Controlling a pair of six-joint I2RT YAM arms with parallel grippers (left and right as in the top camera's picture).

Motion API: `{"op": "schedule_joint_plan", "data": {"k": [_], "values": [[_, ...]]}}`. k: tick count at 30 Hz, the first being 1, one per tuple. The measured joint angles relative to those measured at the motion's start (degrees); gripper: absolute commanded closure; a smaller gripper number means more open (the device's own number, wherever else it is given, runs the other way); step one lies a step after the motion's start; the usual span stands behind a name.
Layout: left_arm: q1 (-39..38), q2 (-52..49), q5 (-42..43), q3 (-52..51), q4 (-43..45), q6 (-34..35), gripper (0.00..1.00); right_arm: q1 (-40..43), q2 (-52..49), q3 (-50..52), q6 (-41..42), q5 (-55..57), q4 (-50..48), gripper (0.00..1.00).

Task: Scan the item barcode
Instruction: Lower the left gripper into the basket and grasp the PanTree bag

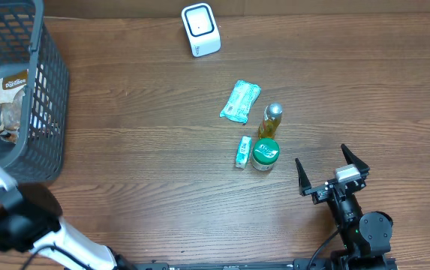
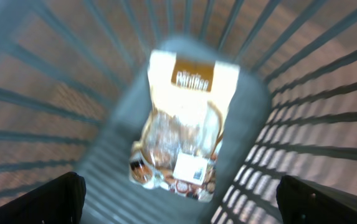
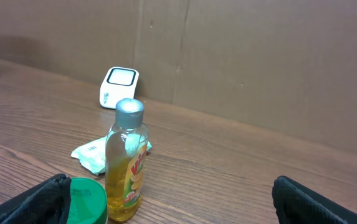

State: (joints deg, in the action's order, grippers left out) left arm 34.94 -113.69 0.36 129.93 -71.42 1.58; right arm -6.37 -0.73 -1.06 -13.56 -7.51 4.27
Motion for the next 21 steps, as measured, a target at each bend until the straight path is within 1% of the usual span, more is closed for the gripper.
{"op": "schedule_joint_plan", "data": {"k": [5, 10, 16, 20, 21], "values": [[2.5, -10.7, 2.5, -1.4, -1.1, -0.5, 0.00, 0.0, 0.0, 0.0, 0.0, 0.0, 0.0, 0.00], [5.1, -18.6, 5.9, -1.8, -1.0, -2.2, 0.00, 0.0, 0.0, 0.0, 0.0, 0.0, 0.0, 0.00], [7.1, -23.6, 10.3, -1.9, 0.5, -4.8, 0.00, 0.0, 0.0, 0.0, 0.0, 0.0, 0.0, 0.00], [7.1, -26.1, 12.2, -1.9, 1.0, -6.0, 0.00, 0.0, 0.0, 0.0, 0.0, 0.0, 0.0, 0.00], [7.1, -27.2, 14.0, -1.9, 1.1, -6.3, 0.03, 0.0, 0.0, 0.0, 0.0, 0.0, 0.0, 0.00]]}}
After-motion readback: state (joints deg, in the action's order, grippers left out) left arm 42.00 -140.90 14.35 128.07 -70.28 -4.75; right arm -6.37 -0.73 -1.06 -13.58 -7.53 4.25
